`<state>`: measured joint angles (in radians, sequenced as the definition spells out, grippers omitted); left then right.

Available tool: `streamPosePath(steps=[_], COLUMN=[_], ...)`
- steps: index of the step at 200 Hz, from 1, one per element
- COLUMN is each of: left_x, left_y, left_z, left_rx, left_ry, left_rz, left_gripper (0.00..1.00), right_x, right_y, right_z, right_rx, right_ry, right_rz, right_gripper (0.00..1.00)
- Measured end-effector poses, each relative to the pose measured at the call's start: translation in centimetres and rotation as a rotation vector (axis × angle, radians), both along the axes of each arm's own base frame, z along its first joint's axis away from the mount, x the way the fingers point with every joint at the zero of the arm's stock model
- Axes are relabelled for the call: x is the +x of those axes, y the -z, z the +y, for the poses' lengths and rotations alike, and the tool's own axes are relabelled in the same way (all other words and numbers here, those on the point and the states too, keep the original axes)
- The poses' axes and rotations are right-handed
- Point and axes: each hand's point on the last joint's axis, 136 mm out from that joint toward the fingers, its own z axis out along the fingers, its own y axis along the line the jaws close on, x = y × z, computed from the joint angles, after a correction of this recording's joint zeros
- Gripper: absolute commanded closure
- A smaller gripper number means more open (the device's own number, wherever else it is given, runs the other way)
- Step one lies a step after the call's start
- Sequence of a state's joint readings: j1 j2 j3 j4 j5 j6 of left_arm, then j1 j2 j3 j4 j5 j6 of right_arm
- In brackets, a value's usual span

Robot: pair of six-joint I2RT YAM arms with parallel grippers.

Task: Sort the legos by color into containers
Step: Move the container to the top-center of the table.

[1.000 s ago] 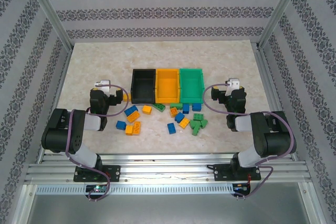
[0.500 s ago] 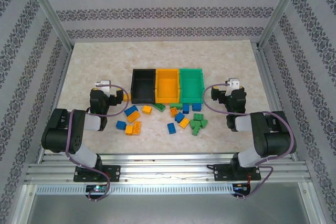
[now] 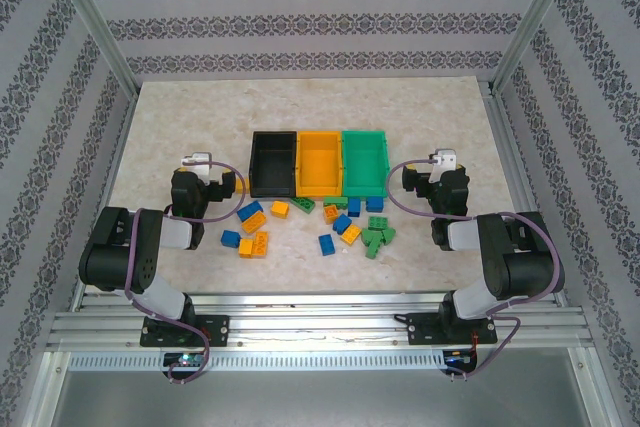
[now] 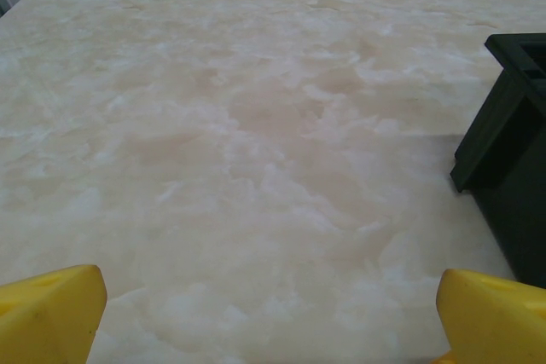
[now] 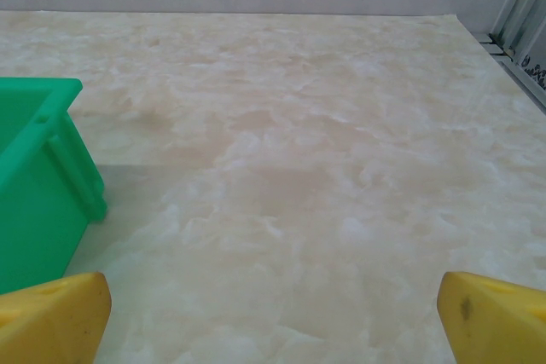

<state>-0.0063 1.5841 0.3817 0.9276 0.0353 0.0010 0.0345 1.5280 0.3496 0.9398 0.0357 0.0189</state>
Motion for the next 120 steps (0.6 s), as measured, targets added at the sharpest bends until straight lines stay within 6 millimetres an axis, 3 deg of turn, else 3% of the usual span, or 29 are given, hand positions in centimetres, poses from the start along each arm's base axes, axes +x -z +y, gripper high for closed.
streamPosePath(steps=[120], left_x=[-0.24], left_y=[0.06], left_z=[-0.76], left_rx=[0.002], left_ry=[0.048], left_rz=[-0.006], left_gripper=[0.00], right_x=[0.01], right_y=[-0.04], right_z=[0.01], right_rx=[0.000], right_ry=[0.000], right_rz=[-0.002], right_gripper=[0.02])
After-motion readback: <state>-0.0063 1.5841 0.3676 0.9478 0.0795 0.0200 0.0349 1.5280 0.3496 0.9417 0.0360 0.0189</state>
